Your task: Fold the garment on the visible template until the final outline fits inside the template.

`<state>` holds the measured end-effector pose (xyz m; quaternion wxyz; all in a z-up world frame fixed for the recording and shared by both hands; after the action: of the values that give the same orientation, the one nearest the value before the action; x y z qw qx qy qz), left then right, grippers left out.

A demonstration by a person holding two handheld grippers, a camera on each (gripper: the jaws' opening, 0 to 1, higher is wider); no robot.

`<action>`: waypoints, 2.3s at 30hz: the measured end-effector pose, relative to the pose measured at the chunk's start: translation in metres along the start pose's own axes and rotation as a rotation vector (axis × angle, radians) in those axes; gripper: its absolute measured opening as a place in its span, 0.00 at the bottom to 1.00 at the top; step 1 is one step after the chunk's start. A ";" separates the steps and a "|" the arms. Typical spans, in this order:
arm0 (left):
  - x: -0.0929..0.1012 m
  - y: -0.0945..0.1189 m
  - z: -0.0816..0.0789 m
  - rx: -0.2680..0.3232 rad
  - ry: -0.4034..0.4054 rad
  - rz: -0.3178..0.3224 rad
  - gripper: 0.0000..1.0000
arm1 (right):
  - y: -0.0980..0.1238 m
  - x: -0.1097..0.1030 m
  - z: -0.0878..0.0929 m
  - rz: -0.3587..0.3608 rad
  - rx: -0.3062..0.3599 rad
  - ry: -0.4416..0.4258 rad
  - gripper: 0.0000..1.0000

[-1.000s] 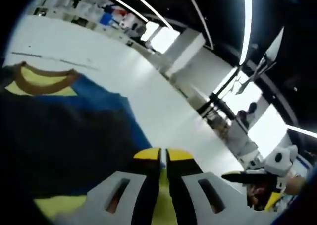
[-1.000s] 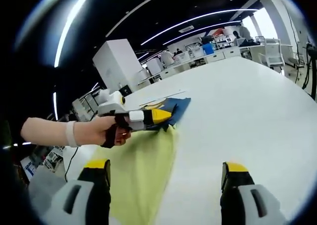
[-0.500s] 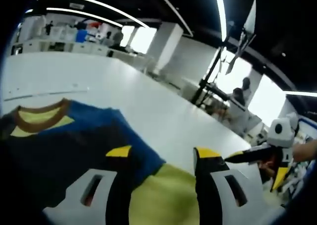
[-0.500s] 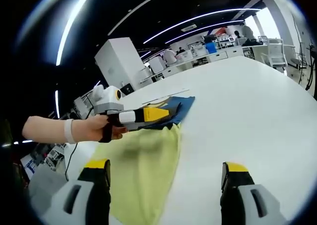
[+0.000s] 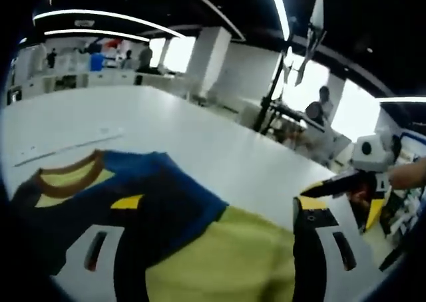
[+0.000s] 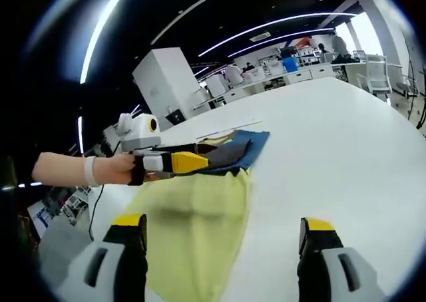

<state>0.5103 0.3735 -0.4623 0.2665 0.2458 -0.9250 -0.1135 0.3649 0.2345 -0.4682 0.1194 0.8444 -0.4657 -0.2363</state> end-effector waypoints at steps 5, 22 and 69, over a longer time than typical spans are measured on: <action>-0.003 0.018 0.002 -0.021 -0.025 0.001 0.87 | -0.001 -0.002 -0.002 -0.004 -0.009 0.021 0.95; -0.012 0.083 0.015 -0.044 -0.044 -0.036 0.83 | -0.006 -0.007 -0.008 -0.021 -0.054 0.114 0.96; -0.020 0.260 0.101 -0.060 0.109 -0.298 0.78 | 0.012 -0.020 0.010 -0.024 -0.164 0.231 0.94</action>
<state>0.3672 0.6133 -0.4662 0.3040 0.3780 -0.8586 -0.1657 0.3420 0.2456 -0.4658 0.2382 0.8589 -0.4177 -0.1762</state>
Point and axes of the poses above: the point that each gripper's makers call its tool centre point, and the gripper's own axes: y roughly backward along the fingers, x roughly to its right, z roughly out of its underside, the point moved 5 cm from there along y, roughly backward along the fingers, and after that the axes turned 9 degrees about y, right-handed, at the moved point
